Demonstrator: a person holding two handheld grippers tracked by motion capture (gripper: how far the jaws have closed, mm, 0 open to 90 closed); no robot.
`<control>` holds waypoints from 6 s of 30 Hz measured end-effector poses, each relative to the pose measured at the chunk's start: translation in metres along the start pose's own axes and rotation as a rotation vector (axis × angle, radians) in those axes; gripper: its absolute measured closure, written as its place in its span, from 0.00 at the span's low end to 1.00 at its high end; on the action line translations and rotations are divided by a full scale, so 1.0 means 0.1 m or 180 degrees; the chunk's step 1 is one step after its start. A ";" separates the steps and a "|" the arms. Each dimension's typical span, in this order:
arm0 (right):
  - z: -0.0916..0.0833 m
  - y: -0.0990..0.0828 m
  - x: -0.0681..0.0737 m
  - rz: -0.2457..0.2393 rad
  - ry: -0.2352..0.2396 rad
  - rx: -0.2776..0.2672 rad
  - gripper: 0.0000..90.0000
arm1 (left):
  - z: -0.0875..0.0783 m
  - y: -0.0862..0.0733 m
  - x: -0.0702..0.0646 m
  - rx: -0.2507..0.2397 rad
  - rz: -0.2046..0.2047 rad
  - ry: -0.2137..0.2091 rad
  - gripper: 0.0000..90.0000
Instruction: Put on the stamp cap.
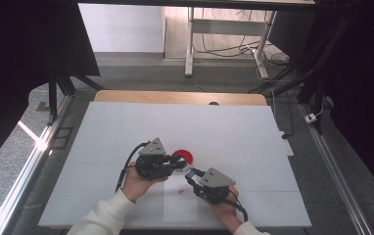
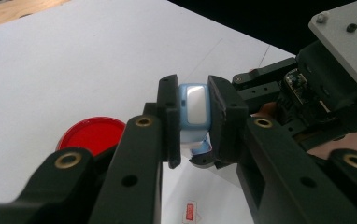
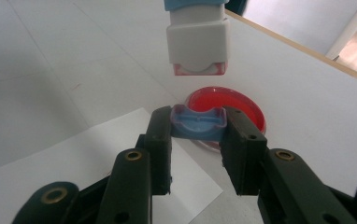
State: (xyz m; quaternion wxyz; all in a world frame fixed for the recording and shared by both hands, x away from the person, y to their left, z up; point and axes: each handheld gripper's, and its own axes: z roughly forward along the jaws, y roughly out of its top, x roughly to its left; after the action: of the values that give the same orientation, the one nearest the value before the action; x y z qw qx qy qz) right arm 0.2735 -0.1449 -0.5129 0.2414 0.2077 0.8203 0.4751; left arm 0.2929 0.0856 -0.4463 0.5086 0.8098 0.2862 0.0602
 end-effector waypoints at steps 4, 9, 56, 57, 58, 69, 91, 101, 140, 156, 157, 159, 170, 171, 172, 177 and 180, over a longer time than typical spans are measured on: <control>0.00 0.00 0.00 0.0012 -0.0032 -0.0019 0.72 | 0.01 0.00 0.00 0.0013 -0.0010 0.0012 0.84; 0.00 0.01 0.01 0.0007 -0.0115 -0.0034 0.72 | 0.02 0.00 -0.01 -0.0004 -0.0035 -0.0007 0.84; 0.08 0.05 0.11 -0.0047 -0.0361 -0.0088 0.72 | 0.10 -0.05 0.00 0.0027 -0.0121 0.0008 0.84; 0.08 0.05 0.11 -0.0049 -0.0363 -0.0087 0.72 | 0.10 -0.05 0.00 0.0027 -0.0121 0.0007 0.84; 0.08 0.05 0.11 -0.0049 -0.0363 -0.0089 0.72 | 0.10 -0.05 0.00 0.0029 -0.0118 0.0007 0.84; 0.08 0.04 0.11 -0.0044 -0.0364 -0.0088 0.72 | 0.11 -0.05 0.00 0.0034 -0.0109 0.0021 0.84; 0.09 0.03 0.13 -0.0103 -0.0391 -0.0020 0.72 | 0.14 -0.07 0.02 0.0126 -0.0159 -0.0030 0.84; 0.09 0.02 0.14 -0.0180 -0.0393 0.0036 0.72 | 0.15 -0.08 0.03 0.0218 -0.0173 -0.0047 0.84; 0.09 0.02 0.12 -0.0299 -0.0255 0.0150 0.71 | 0.18 -0.11 0.06 0.0274 -0.0277 -0.0119 0.84; 0.01 -0.04 -0.06 -0.0005 -0.0115 0.0149 0.57 | 0.07 -0.07 0.06 0.0159 -0.0225 -0.0075 0.84; -0.02 -0.05 -0.09 0.0011 -0.0122 0.0133 0.57 | 0.06 -0.07 0.06 0.0144 -0.0230 -0.0076 0.84; -0.07 -0.07 -0.14 0.0047 -0.0136 0.0133 0.57 | 0.05 -0.06 0.07 0.0129 -0.0229 -0.0082 0.84; -0.32 -0.20 -0.36 0.0199 -0.0132 0.0191 0.53 | -0.01 -0.06 0.11 0.0058 -0.0247 -0.0109 0.84; -0.35 -0.22 -0.39 0.0212 -0.0137 0.0205 0.53 | -0.01 -0.06 0.11 0.0047 -0.0259 -0.0104 0.84; -0.38 -0.24 -0.41 0.0233 -0.0160 0.0224 0.53 | -0.02 -0.06 0.11 0.0049 -0.0255 -0.0110 0.84; -0.55 -0.33 -0.54 0.0327 -0.0238 0.0232 0.52 | -0.04 -0.05 0.12 0.0028 -0.0251 -0.0126 0.84; -0.64 -0.40 -0.60 0.0304 -0.0319 0.0276 0.52 | -0.05 -0.04 0.13 0.0026 -0.0250 -0.0134 0.84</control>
State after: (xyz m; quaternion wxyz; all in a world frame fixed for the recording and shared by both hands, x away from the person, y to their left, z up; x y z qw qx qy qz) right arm 0.2790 -0.2408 -0.5088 0.2500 0.2803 0.8161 0.4392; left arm 0.3001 0.0978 -0.4499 0.5132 0.8011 0.3072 0.0219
